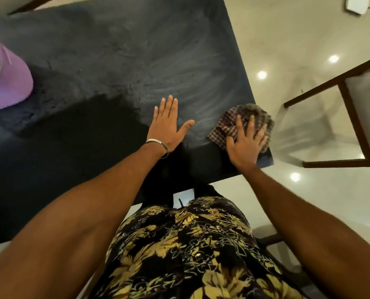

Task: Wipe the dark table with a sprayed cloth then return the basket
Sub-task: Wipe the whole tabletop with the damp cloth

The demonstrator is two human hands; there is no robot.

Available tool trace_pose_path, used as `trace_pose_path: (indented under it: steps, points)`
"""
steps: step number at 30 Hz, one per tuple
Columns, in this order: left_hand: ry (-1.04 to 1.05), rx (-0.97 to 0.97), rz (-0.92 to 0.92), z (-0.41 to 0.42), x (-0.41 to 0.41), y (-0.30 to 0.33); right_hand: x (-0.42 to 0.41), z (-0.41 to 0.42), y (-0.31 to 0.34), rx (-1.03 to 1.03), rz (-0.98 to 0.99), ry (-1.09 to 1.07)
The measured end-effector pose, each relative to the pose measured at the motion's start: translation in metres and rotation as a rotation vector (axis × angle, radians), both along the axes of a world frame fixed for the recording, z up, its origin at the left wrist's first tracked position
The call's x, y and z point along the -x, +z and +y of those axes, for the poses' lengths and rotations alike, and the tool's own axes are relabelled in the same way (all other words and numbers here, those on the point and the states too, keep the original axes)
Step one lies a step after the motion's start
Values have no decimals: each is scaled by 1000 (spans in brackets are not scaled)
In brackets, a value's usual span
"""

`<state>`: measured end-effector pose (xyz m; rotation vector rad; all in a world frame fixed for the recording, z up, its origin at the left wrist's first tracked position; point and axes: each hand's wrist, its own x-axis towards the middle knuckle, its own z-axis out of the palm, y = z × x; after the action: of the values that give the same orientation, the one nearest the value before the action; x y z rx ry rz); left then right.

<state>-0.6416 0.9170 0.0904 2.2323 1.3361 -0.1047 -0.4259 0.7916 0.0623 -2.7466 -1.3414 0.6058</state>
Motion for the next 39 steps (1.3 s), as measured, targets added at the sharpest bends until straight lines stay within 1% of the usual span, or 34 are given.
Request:
trace_pose_path:
  steps: [5,7,9,10,14,16,21,24,28,34,37,39]
  points:
    - [50,14,-3,-8,-41,-4,44,-4,-4,26,53,601]
    - [74,12,7,-11,-57,-4,35,-10,-6,36,82,791]
    - [108,9,5,-15,-71,-3,8,-23,-7,31,61,904]
    - [121,11,-6,-17,-76,-3,-6,-32,-7,28,51,890]
    - [122,15,1,-29,-88,-3,-54,-85,-2,30,43,587]
    - [101,8,13,-37,-93,-3,-64,-110,-1,44,67,493]
    - [-30,42,32,-60,-112,-9,-61,-124,-2,73,106,416]
    - [-43,37,22,-64,-121,-10,-62,-114,-1,78,87,432]
    - [17,33,-12,-48,-118,-7,-68,-68,-1,54,85,450]
    - [163,-16,-40,-13,-86,1,-71,62,-9,-1,57,423]
    - [245,-43,-32,-2,-59,4,-59,119,-9,17,37,410]
    - [296,-58,-16,-1,-40,3,-37,139,-7,32,32,462]
